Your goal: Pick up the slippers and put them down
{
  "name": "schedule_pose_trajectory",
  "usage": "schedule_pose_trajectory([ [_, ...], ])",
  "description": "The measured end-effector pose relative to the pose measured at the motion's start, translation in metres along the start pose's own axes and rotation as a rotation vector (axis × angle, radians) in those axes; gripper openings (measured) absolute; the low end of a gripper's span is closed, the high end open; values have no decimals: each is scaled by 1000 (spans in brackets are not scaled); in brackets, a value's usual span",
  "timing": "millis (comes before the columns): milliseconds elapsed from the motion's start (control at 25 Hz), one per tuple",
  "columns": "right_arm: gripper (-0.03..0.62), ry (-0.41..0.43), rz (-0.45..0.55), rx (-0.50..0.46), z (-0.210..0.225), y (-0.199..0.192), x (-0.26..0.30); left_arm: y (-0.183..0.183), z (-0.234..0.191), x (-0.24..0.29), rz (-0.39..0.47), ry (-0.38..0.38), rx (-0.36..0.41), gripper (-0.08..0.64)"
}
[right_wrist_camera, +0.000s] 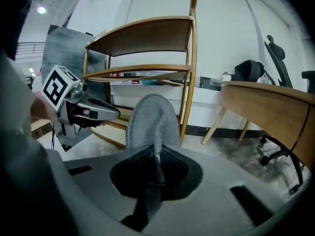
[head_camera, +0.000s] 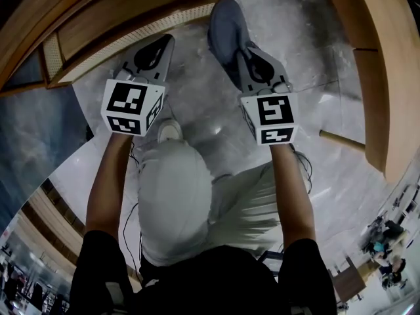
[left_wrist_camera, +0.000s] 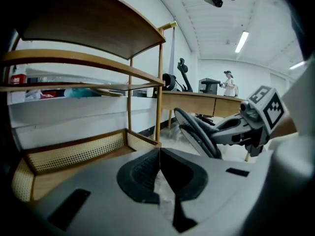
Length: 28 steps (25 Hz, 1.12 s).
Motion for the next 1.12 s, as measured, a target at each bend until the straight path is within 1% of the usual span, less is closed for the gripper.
schedule_pose_trajectory([
  [160,11,7,-26,11,-3,-18,14,-18,-6,5,-23,0,-32,6],
  [320,11,21,-61,36,-9,-39,30,-38,-11,10,-60,12,-35,6],
  [520,11,47,-136,62,-16,-67,50,-68,-14,16,-128,1,-52,6],
  [720,11,53,-195,90,-17,-87,62,-96,-17,25,-205,6,-74,6],
  [840,11,66,-223,108,-18,-100,69,-104,-15,32,-216,-5,-106,6],
  [1000,11,80,-256,143,-21,-118,77,-110,-13,39,-228,-13,-120,6],
  [1120,11,90,-281,172,-23,-134,82,-122,-12,45,-258,-11,-126,6],
])
Point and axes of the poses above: the fingertips, and each gripper's own axes: x forward along the fingers, z to its right, y out of its top, the point moved 10 cm from there along -x, backward along the fingers, and after that the axes turned 7 degrees about -x, right-handed, at the moved point
